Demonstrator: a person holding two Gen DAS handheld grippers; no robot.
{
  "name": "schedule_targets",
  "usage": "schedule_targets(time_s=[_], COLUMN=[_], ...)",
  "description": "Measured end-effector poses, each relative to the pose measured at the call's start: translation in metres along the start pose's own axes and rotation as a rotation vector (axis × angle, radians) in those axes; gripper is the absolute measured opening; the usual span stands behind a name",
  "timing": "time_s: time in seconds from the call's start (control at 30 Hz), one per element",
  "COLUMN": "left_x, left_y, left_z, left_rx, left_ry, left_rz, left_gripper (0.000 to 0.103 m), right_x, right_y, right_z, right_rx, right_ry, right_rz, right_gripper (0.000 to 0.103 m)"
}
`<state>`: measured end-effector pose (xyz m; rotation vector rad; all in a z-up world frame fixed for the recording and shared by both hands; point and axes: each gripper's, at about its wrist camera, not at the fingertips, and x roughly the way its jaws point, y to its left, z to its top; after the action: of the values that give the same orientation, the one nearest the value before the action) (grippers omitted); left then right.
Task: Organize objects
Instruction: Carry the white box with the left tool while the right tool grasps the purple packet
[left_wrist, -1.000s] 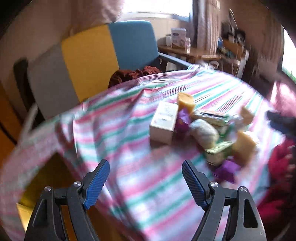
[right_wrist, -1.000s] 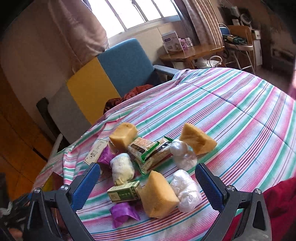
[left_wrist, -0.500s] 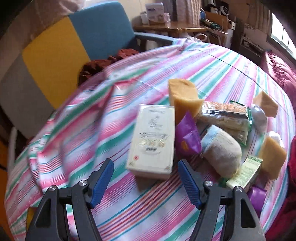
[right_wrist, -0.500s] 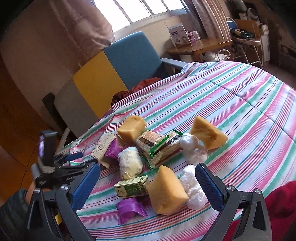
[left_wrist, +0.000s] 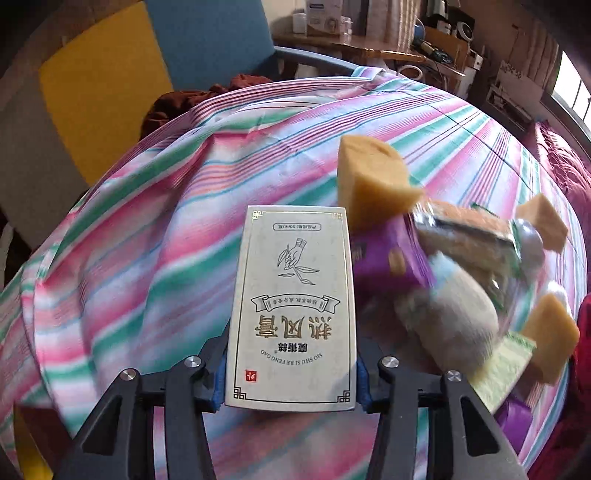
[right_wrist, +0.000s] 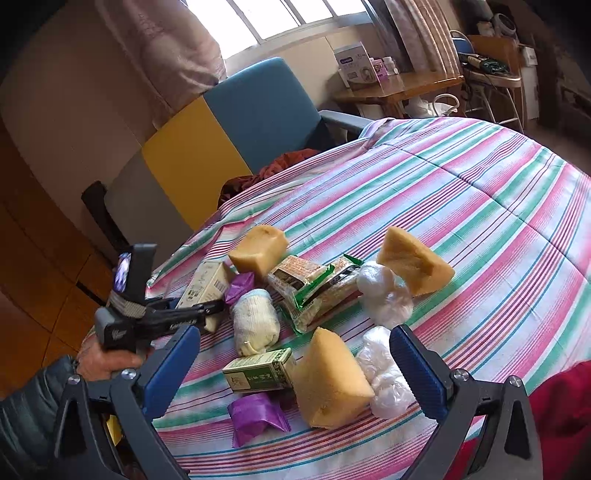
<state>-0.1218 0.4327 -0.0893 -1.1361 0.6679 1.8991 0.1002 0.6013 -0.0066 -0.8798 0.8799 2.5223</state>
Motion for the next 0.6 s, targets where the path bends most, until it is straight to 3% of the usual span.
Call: schedule_targets(time_s=[0.23,0.33,0.5,0.6], left_x=[-0.036,-0.054,-0.073,-0.084], left_y=[-0.016,-0.031,-0.042,-0.047], left_z=[-0.064,-0.095,-0.126,-0.147], left_rx=[-0.075,-0.079,-0.118,-0.121], left_ry=[-0.042,-0.068,-0.102,-0.117], left_rz=[0.008,0.011,0.007,0.008], left_gripper=[0.051,0.051,0.051,0.051], right_x=[0.002,0.004,0.022,0.038], right_y=[0.008,0.019,0.040,0.046], right_z=[-0.001,-0.004,-0.019,-0.033], right_rx=[-0.029,-0.067,-0.120,-0.131], right_ry=[0.025,0.059,0.230,0.350], right_rz=[0.050,0.132,0.316,0.320], right_gripper=[0.103,0.103,0.103,0.103])
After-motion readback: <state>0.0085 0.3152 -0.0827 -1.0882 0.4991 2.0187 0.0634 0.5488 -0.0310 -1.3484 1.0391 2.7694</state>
